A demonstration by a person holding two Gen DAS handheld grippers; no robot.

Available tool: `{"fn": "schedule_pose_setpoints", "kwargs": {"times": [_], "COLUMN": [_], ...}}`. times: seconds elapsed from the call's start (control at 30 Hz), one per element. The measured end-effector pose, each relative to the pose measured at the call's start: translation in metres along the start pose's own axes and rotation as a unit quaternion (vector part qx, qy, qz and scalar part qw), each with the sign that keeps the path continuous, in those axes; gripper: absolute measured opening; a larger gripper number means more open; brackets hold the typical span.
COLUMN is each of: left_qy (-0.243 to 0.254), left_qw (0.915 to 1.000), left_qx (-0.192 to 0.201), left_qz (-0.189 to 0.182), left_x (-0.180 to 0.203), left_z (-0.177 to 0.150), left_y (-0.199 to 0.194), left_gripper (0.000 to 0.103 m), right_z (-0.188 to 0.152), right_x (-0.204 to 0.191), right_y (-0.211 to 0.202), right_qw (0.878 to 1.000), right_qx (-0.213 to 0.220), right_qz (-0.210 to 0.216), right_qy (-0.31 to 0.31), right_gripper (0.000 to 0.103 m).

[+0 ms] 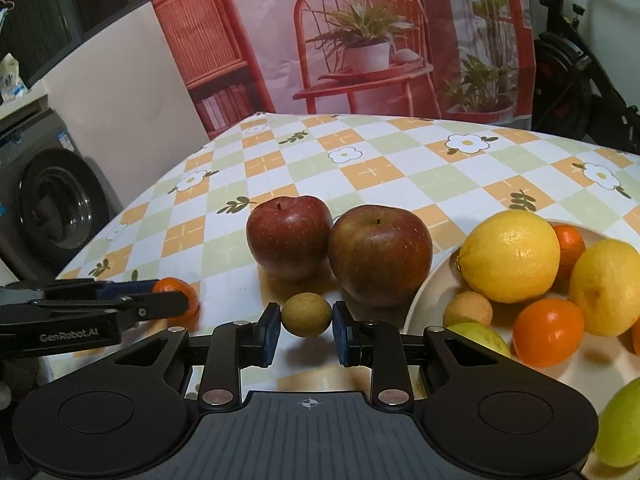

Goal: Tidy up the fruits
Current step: 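Grasp the tangerine with the left tool while the right tool grasps the small kiwi, then carry the tangerine onto the plate and open the left tool while the right tool drops the kiwi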

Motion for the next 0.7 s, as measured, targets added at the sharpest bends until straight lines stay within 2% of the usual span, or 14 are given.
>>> {"fn": "schedule_pose_setpoints", "kwargs": {"times": [0.13, 0.4, 0.53, 0.7], "left_qy": [0.015, 0.015, 0.020, 0.036], "left_qw": [0.9999, 0.9998, 0.9997, 0.9993], "left_qx": [0.002, -0.011, -0.012, -0.003], "left_qz": [0.007, 0.004, 0.012, 0.002], "left_x": [0.004, 0.006, 0.010, 0.025], "left_z": [0.000, 0.000, 0.001, 0.007], "left_y": [0.002, 0.009, 0.011, 0.002], "left_gripper": [0.039, 0.039, 0.039, 0.039], "right_z": [-0.005, -0.012, -0.014, -0.017], "right_x": [0.000, 0.006, 0.012, 0.033], "right_y": [-0.003, -0.013, -0.025, -0.053], "right_qw": [1.000, 1.000, 0.999, 0.996], "right_qx": [0.004, 0.019, 0.037, 0.075], "right_qz": [0.006, 0.013, 0.011, 0.003], "right_qy": [0.004, 0.017, 0.023, 0.044], "right_gripper": [0.025, 0.026, 0.026, 0.026]}}
Point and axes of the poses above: each gripper's, at about its wrist camera, not at the fingertips, and y roughly the way its jaws point, x to its right, z to its top, the point moved 5 cm from there along y, roughly the way its jaws point, and after that the axes turned 13 degrees about -x, right-handed, at the moved point
